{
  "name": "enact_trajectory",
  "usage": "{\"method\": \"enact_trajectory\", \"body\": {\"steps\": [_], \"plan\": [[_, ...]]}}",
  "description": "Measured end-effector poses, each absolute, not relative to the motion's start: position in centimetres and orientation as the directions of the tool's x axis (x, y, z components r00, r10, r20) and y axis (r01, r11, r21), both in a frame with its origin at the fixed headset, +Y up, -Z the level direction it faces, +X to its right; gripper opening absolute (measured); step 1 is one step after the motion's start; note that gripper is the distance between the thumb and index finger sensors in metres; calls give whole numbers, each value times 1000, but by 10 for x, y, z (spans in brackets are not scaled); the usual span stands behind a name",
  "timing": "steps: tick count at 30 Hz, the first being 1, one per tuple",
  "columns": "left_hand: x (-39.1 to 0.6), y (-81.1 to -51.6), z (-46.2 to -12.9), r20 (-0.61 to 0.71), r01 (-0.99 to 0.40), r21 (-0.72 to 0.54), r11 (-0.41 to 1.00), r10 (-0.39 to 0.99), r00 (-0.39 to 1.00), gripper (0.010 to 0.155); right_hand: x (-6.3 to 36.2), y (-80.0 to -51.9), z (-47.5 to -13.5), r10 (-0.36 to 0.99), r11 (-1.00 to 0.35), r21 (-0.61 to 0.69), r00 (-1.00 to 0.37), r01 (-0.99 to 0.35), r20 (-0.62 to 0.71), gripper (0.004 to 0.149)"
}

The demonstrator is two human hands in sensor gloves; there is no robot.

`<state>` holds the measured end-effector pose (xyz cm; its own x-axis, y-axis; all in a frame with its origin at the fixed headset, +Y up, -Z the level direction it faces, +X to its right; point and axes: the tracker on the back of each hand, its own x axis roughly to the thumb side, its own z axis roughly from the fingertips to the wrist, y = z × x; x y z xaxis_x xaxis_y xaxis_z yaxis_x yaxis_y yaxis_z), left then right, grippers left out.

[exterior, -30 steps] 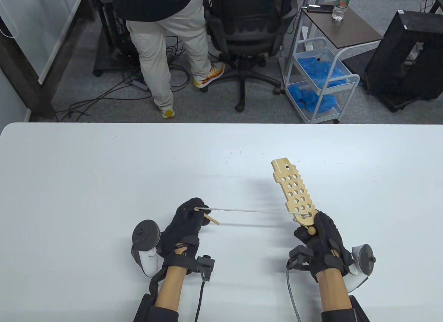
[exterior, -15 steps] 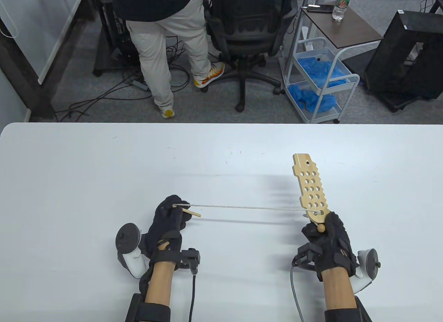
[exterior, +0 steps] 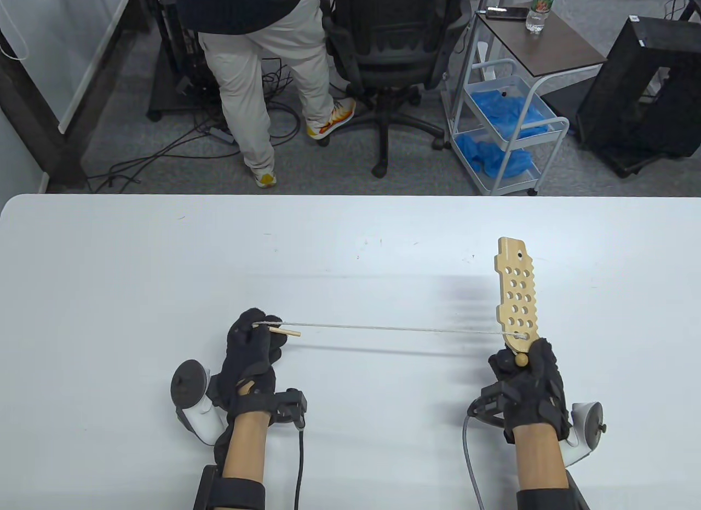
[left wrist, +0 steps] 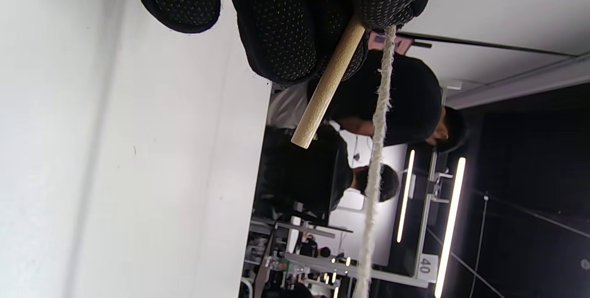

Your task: Remove rope from all holes on crocodile lacing toy

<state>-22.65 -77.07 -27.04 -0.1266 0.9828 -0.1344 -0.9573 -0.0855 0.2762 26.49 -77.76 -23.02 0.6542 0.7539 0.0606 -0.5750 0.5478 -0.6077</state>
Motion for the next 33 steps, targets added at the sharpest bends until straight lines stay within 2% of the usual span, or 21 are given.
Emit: {"method": "enact_trajectory", "body": {"steps": [10, 19, 33], "plan": [[-236, -783, -264, -145, -890, 393, -231, 940, -308, 48, 271, -784, -227, 673, 626, -633, 726, -455, 143, 49], [-239, -783, -262, -129, -866, 436, -247, 934, -332, 48, 274, -786, -226, 642, 662, -631, 740, -405, 199, 49], [-244, -787, -258, -112, -819, 502, -278, 918, -380, 48, 284, -787, -218, 652, 634, -693, 720, -344, 238, 48]]}}
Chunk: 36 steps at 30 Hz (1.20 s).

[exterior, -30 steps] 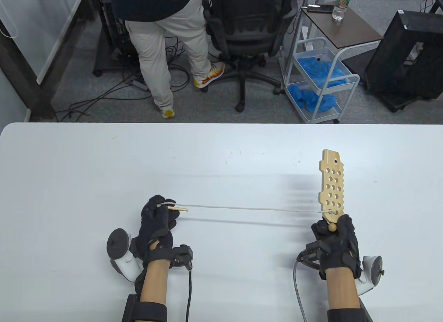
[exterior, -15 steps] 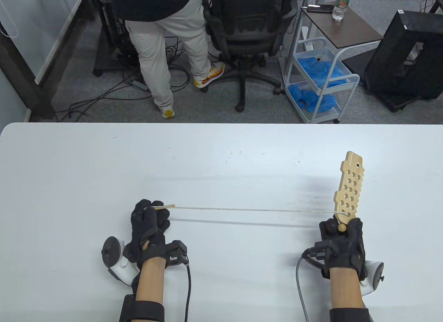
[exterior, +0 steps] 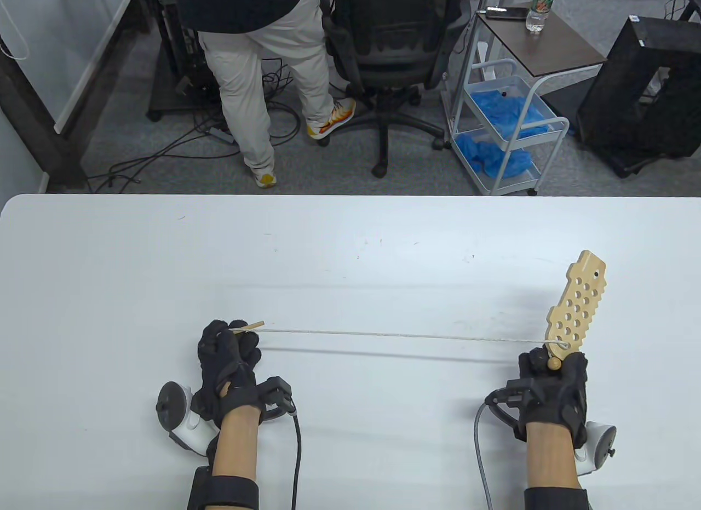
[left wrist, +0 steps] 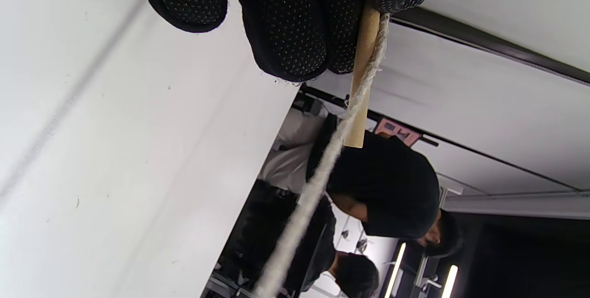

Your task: Remove rope from all holes on crocodile lacing toy

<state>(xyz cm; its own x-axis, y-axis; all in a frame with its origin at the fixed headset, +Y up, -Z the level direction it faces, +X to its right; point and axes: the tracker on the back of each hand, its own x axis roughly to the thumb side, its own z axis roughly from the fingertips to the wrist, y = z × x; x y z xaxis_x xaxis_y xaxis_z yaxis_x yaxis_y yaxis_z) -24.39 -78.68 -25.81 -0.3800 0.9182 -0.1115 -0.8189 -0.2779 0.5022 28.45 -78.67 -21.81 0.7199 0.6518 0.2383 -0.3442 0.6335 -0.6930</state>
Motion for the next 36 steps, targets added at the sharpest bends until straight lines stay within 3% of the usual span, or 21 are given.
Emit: {"method": "enact_trajectory", "body": {"steps": [7, 17, 23, 30, 36], "plan": [[-245, -789, -257, -113, -801, 513, -309, 900, -421, 48, 287, -788, -216, 646, 633, -705, 720, -319, 254, 49], [-240, -786, -259, -103, -818, 495, -292, 915, -389, 47, 272, -789, -226, 675, 638, -647, 708, -418, 208, 49], [-233, -778, -263, -102, -884, 426, -193, 960, -259, 45, 257, -787, -233, 762, 573, -585, 636, -575, 121, 49], [-217, -758, -269, -48, -943, 332, 22, 999, 6, 46, 234, -784, -239, 848, 475, -497, 528, -726, 40, 48], [-202, -745, -269, 1, -936, 315, 155, 987, 163, 55, 220, -784, -240, 887, 409, -456, 461, -791, -3, 48]]}}
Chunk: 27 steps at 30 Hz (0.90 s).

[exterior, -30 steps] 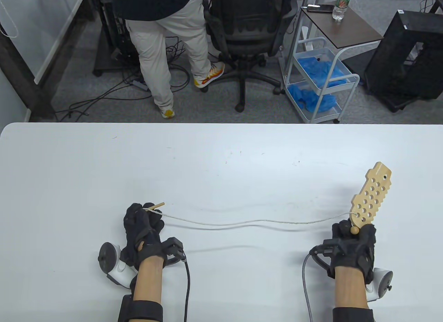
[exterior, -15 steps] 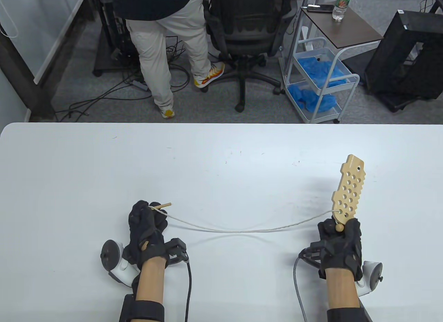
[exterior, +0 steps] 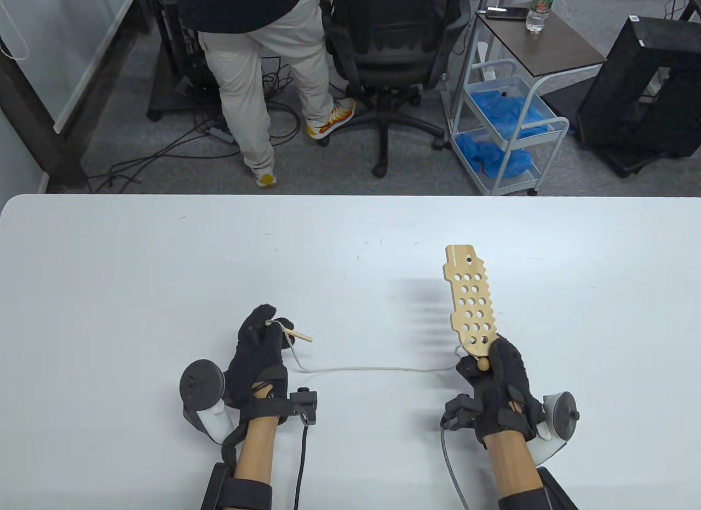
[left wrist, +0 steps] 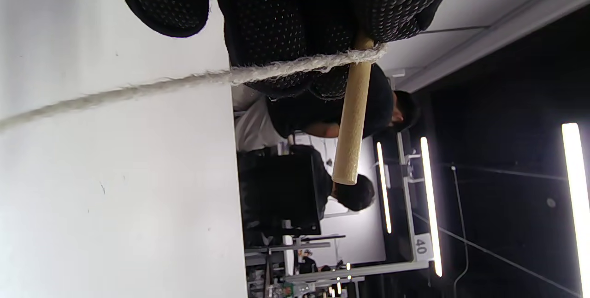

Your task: Remove rope from all holes on crocodile lacing toy

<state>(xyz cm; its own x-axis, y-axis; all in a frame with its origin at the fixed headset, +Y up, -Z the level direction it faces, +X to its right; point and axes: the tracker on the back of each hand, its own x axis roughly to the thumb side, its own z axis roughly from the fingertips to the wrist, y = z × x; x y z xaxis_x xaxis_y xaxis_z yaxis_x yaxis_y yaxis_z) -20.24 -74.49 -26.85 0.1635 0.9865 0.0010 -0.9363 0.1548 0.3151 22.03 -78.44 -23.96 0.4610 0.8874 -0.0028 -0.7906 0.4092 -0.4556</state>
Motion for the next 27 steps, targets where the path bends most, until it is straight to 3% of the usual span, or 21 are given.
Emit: {"method": "enact_trajectory", "body": {"steps": [8, 18, 27], "plan": [[-176, -729, -267, 100, -933, 241, 268, 949, 298, 49, 209, -784, -239, 916, 345, -427, 399, -836, -42, 48], [-121, -696, -248, 354, -858, 163, 488, 783, 512, 45, 193, -776, -241, 969, 191, -346, 232, -919, -81, 47], [-85, -687, -231, 471, -792, 123, 598, 667, 577, 42, 178, -770, -240, 988, 121, -278, 144, -953, -62, 46]]}}
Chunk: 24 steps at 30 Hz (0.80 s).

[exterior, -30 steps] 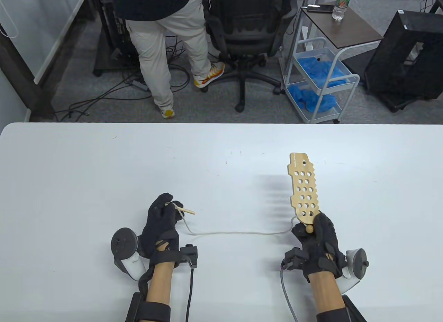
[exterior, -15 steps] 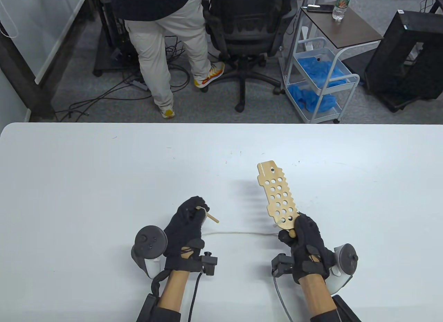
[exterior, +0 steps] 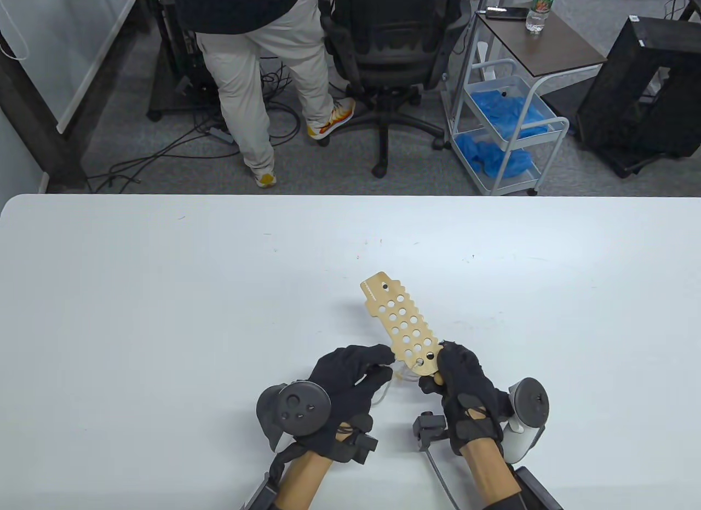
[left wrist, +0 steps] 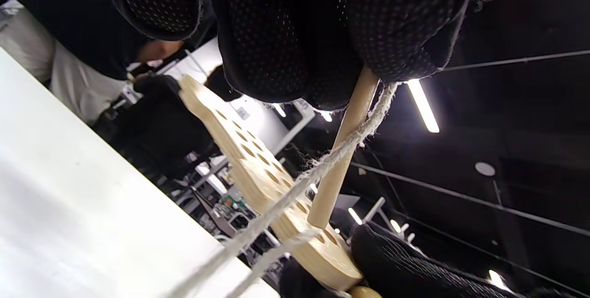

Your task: Remove rope from all holes on crocodile lacing toy

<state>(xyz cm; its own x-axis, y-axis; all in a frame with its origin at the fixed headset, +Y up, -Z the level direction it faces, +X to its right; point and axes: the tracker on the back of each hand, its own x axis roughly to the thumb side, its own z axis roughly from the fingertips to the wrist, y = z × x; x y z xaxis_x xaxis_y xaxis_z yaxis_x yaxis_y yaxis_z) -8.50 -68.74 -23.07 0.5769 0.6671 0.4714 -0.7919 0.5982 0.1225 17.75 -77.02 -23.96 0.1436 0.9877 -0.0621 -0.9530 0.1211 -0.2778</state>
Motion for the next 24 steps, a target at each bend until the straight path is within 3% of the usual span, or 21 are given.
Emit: {"method": "enact_trajectory", "body": {"steps": [15, 24], "plan": [[-73, -681, -220, 483, -638, 245, 730, 479, 733, 42, 164, -764, -239, 998, 53, -202, 61, -978, -34, 45], [-56, -679, -213, 513, -458, 313, 832, 258, 819, 41, 160, -760, -239, 996, 85, -162, 86, -983, 0, 45]]}}
